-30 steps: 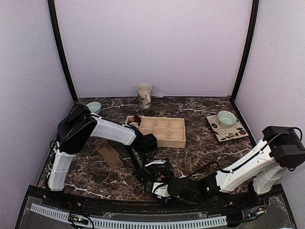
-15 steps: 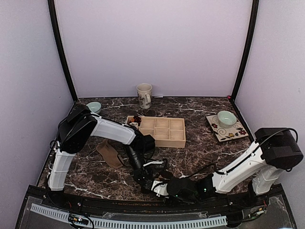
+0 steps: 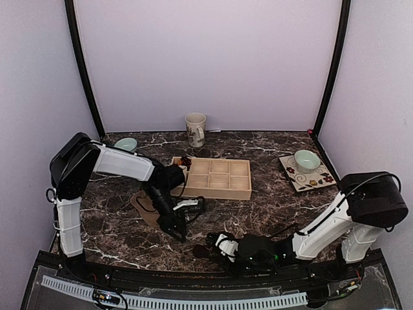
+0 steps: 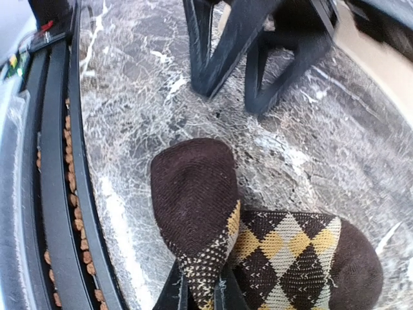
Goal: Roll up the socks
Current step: Roll the sock at the center of the board.
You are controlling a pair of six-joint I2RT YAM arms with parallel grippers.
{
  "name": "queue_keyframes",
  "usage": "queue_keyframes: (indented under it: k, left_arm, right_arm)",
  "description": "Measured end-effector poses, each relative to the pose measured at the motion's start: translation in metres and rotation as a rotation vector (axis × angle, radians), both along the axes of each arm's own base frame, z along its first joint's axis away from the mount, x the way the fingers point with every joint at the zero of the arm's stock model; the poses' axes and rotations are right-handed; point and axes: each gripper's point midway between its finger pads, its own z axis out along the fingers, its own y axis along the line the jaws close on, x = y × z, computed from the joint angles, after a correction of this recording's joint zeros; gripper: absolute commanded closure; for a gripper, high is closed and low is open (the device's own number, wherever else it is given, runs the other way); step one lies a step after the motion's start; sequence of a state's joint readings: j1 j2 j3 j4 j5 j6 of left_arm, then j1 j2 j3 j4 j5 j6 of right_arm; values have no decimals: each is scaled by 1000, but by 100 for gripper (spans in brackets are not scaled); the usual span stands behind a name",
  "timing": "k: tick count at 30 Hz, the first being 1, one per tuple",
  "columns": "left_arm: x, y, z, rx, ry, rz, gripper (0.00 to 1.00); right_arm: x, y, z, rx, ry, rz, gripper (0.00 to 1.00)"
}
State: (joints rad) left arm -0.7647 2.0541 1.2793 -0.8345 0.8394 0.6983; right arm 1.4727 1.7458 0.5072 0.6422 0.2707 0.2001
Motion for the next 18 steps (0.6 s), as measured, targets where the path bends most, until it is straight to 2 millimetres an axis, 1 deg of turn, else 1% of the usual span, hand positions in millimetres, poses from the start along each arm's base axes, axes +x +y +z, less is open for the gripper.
queue_keyframes:
  k: [2, 3, 4, 7, 10, 12, 14, 16, 18]
  left_arm:
    - [15, 12, 0, 16, -57, 45, 45]
    - [20, 17, 0, 22, -80, 62, 45]
    - [24, 21, 1, 26, -106, 73, 45]
    - [26, 28, 0, 32, -177, 73, 45]
    - [20, 32, 1, 27, -234, 51, 46]
    - [13, 29, 3, 14, -279, 14, 48]
    - [3, 22, 6, -11, -321, -33, 51]
    - [-11, 14, 10, -54, -374, -89, 51]
    - [-27, 10, 17, -112, -426, -138, 50]
  right_arm:
    - [2, -2, -1, 27, 56, -8, 100]
    - [-2, -1, -1, 48, 100, -1, 100]
    - [3, -2, -1, 52, 108, -11, 100]
    - [5, -4, -2, 92, 205, -15, 100]
    - [4, -3, -3, 123, 283, -14, 100]
    - [2, -1, -4, 130, 318, -10, 100]
    - [2, 1, -4, 142, 351, -10, 100]
    - [2, 3, -5, 157, 384, -14, 100]
    - [1, 5, -6, 167, 416, -13, 100]
